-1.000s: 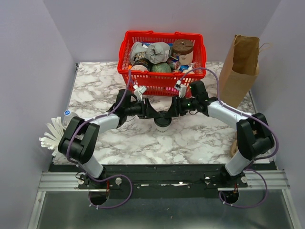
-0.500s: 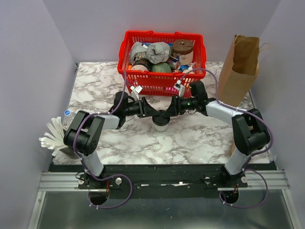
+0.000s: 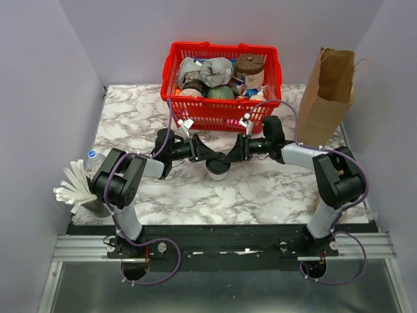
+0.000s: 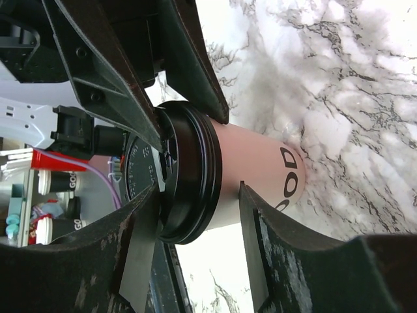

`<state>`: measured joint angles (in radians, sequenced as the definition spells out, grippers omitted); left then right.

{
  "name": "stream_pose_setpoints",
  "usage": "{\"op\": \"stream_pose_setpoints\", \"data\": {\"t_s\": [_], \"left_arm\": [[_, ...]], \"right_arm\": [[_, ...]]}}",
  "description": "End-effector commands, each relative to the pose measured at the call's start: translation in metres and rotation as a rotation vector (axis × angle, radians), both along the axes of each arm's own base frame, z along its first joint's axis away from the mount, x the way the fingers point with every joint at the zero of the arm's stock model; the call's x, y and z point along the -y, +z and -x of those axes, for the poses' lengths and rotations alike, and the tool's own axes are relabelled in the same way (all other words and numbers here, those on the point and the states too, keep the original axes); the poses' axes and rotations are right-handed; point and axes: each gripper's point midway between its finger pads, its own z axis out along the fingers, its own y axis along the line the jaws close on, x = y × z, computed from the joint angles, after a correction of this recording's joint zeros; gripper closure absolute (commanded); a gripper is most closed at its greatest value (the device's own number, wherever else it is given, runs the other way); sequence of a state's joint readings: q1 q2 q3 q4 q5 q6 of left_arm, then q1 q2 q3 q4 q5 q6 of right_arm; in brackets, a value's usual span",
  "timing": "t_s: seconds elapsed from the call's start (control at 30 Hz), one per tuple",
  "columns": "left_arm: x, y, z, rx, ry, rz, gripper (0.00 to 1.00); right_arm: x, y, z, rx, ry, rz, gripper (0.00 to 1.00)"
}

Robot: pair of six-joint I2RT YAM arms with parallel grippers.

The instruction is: Pack the takeout coffee

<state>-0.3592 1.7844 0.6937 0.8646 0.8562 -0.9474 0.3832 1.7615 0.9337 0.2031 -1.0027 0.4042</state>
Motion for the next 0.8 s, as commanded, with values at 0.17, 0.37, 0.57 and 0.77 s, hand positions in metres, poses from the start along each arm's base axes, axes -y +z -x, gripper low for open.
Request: {"op": "stream_pose_setpoints", "data": {"t_s": [0.17,0.37,0.57,0.77], "left_arm": [[-0.004,-0.033,0.016,-0.061,0.001,-0.021,0.45],[-0.002,-0.033,0.014,-0.025,-0.015,-0.009,0.43],[0.007,0.033,0.004,0.14,-0.061,0.084,0.36],[0.004,0.056,0.017,0.196,-0.107,0.07,0.01]], "right_arm": [[0.0,-0.026,0.024,-0.101,0.031,-0.019,0.41],[0.002,-0.027,0.024,-0.091,0.026,-0.002,0.41],[0.001,-0.017,0.02,-0.05,0.046,0.004,0.41],[0.002,-0.011,0.023,-0.03,0.06,0.007,0.38]]}}
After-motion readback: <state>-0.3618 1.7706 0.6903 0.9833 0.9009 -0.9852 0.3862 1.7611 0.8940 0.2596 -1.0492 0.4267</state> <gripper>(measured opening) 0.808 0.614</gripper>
